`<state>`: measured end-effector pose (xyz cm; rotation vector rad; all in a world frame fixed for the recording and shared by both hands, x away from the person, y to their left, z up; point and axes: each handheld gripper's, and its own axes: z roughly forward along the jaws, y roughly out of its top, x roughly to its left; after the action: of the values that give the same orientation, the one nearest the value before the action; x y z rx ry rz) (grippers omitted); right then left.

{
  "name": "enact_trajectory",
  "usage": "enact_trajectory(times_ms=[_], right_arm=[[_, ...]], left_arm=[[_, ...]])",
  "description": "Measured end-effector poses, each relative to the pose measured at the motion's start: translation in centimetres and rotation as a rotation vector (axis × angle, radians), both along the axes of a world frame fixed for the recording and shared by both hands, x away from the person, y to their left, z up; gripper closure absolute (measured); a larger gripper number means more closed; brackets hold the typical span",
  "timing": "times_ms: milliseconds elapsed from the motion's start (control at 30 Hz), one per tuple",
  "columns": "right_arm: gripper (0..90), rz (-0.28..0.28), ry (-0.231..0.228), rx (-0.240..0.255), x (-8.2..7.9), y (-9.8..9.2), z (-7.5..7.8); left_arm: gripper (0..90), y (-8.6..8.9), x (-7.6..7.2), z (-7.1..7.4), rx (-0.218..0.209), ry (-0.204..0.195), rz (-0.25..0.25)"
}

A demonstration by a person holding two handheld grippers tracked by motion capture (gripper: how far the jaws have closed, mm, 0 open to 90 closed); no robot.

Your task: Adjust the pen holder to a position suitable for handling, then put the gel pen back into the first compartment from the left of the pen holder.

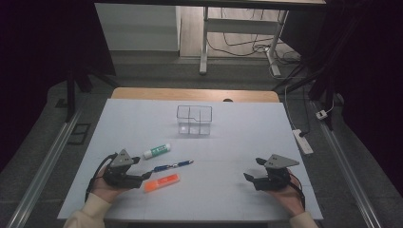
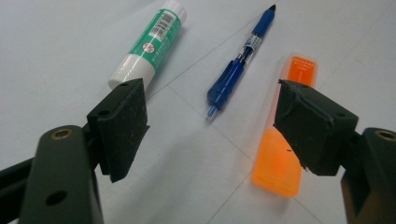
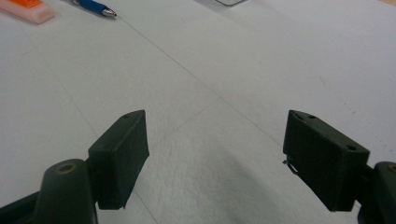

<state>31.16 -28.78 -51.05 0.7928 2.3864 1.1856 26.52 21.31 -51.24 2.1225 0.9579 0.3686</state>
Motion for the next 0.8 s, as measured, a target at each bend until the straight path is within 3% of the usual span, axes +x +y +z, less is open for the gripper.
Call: enact_trajectory(times_ms=[500,800], right_arm=[[21.8,0.000,-0.009,0.006,0.0,-0.2,0.2],[21.8,0.005,-0.008,0.003,0.0,-0.1,0.1]], left_arm=[[25.6,-1.5,1.3,1.2,0.020,-0.002,-0.054],[26.9,-2.8,2.1,1.8,0.059,0.019,-0.102]])
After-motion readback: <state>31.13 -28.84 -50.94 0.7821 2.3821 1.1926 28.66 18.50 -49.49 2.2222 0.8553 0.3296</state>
